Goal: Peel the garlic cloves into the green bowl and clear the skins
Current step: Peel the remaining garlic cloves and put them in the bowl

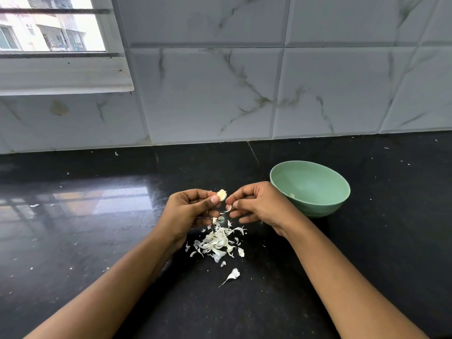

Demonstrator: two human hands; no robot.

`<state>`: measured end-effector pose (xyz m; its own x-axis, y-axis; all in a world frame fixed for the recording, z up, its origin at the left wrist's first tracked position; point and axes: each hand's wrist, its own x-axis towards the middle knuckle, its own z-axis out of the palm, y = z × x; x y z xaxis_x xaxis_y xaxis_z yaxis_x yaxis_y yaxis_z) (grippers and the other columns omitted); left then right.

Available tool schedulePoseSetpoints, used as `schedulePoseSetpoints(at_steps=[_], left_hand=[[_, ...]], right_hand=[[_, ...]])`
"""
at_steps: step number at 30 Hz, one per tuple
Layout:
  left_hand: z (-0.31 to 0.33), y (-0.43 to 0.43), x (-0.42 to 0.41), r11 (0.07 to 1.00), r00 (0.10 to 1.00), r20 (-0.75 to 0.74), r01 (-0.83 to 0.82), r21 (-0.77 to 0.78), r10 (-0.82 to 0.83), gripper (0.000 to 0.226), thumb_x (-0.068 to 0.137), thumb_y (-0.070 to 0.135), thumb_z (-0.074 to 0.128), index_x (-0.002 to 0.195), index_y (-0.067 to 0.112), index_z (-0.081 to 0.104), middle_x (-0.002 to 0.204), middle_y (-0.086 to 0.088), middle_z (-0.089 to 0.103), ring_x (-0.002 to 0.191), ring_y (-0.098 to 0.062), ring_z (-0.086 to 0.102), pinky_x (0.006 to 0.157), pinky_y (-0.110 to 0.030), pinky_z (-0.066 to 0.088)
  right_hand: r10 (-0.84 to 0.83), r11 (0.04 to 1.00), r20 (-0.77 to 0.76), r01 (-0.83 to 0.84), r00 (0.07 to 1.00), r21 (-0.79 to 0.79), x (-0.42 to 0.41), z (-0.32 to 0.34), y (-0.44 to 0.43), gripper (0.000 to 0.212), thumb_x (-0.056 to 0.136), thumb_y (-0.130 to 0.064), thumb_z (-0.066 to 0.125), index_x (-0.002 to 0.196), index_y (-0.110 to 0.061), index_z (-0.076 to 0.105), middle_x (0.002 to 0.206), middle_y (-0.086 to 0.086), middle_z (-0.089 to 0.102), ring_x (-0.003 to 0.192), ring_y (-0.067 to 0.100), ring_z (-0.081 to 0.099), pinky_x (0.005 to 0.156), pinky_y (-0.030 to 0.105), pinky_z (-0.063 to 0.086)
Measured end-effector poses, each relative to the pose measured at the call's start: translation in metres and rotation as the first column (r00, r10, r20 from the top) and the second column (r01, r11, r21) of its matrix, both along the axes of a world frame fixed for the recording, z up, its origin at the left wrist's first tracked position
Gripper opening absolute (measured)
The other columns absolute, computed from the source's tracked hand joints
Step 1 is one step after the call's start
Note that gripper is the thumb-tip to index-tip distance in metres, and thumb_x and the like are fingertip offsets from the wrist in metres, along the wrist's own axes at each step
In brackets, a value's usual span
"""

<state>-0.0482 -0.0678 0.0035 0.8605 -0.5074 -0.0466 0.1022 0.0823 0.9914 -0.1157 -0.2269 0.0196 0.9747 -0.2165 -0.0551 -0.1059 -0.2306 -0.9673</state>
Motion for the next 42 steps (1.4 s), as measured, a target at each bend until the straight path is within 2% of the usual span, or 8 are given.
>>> schedulePoseSetpoints(at_steps=[9, 16, 24, 28, 31, 35, 37, 42], left_hand=[[0.001, 0.001, -0.003, 0.993, 0.987, 0.154, -0.067, 0.100, 0.051, 0.022, 0.067, 0.019, 0.078, 0.083, 0.007, 0.069, 0.068, -0.009, 0.071, 0.061, -0.013, 0.068, 0.052, -0.021, 0.051], [-0.003, -0.002, -0.011, 0.975, 0.880, 0.473, -0.140, 0.171, 0.043, 0.021, 0.070, 0.009, 0.082, 0.083, 0.023, 0.072, 0.070, 0.000, 0.073, 0.065, -0.012, 0.070, 0.065, -0.023, 0.055], [-0.003, -0.003, -0.016, 0.920, 0.730, 0.683, -0.280, 0.276, 0.018, 0.016, 0.072, 0.018, 0.081, 0.085, 0.026, 0.076, 0.068, 0.018, 0.071, 0.064, 0.008, 0.066, 0.060, -0.006, 0.047], [-0.002, -0.001, -0.013, 0.945, 0.795, 0.606, -0.211, 0.250, 0.017, 0.020, 0.071, 0.016, 0.081, 0.085, 0.028, 0.075, 0.072, 0.012, 0.074, 0.070, 0.001, 0.069, 0.066, -0.012, 0.052], [0.000, -0.002, -0.009, 0.983, 0.907, 0.421, -0.100, 0.152, 0.027, 0.023, 0.071, 0.005, 0.078, 0.083, 0.024, 0.074, 0.073, 0.001, 0.075, 0.069, -0.008, 0.070, 0.070, -0.023, 0.055], [0.001, -0.002, -0.008, 0.999, 0.968, 0.250, -0.014, 0.045, 0.002, 0.025, 0.063, 0.016, 0.076, 0.088, 0.016, 0.073, 0.078, -0.011, 0.075, 0.070, -0.016, 0.070, 0.069, -0.029, 0.056], [0.001, -0.001, -0.007, 0.999, 0.979, 0.204, -0.010, 0.037, 0.002, 0.027, 0.065, 0.017, 0.074, 0.091, 0.015, 0.072, 0.079, -0.011, 0.075, 0.068, -0.016, 0.071, 0.064, -0.025, 0.056], [0.002, 0.000, -0.005, 1.000, 0.990, 0.144, -0.001, 0.027, -0.003, 0.019, 0.080, 0.005, 0.068, 0.098, 0.009, 0.070, 0.069, -0.004, 0.072, 0.056, -0.010, 0.065, 0.053, -0.020, 0.053]], right_hand=[[-0.126, 0.992, 0.126, 0.127, 0.984, -0.001, 0.002, -0.002, 0.007, 0.004, 0.085, -0.011, 0.068, 0.082, -0.009, 0.069, 0.069, 0.003, 0.069, 0.057, 0.009, 0.066, 0.051, 0.021, 0.052], [-0.144, 0.891, 0.331, 0.268, 0.933, -0.366, 0.003, -0.006, 0.015, 0.009, 0.075, -0.013, 0.067, 0.066, -0.015, 0.070, 0.056, -0.005, 0.069, 0.053, 0.006, 0.065, 0.059, 0.033, 0.058], [-0.062, 0.772, 0.395, 0.295, 0.917, -0.563, 0.006, -0.009, 0.011, 0.008, 0.068, -0.020, 0.070, 0.062, -0.021, 0.065, 0.053, -0.007, 0.063, 0.052, 0.004, 0.057, 0.053, 0.020, 0.046], [-0.060, 0.813, 0.376, 0.264, 0.925, -0.520, 0.006, -0.009, 0.007, 0.014, 0.068, -0.018, 0.072, 0.060, -0.023, 0.062, 0.050, -0.010, 0.057, 0.050, 0.004, 0.055, 0.051, 0.019, 0.043], [-0.119, 0.968, 0.274, 0.172, 0.954, -0.182, 0.008, -0.009, 0.008, 0.016, 0.077, -0.006, 0.066, 0.065, -0.015, 0.062, 0.054, 0.000, 0.059, 0.047, 0.012, 0.055, 0.052, 0.032, 0.053], [-0.064, 0.992, 0.221, 0.038, 0.973, 0.120, 0.006, -0.006, 0.006, 0.011, 0.087, -0.001, 0.061, 0.079, -0.007, 0.064, 0.064, 0.003, 0.062, 0.052, 0.008, 0.058, 0.050, 0.024, 0.053], [-0.002, 0.996, 0.264, -0.021, 0.965, 0.085, 0.004, -0.003, 0.001, 0.014, 0.085, 0.001, 0.064, 0.092, -0.012, 0.066, 0.079, 0.003, 0.066, 0.066, 0.010, 0.063, 0.056, 0.026, 0.057], [0.157, 0.946, 0.395, -0.023, 0.905, -0.324, 0.003, -0.003, -0.004, 0.043, 0.079, -0.001, 0.071, 0.114, -0.024, 0.060, 0.098, -0.008, 0.068, 0.082, 0.009, 0.068, 0.074, 0.026, 0.057]])
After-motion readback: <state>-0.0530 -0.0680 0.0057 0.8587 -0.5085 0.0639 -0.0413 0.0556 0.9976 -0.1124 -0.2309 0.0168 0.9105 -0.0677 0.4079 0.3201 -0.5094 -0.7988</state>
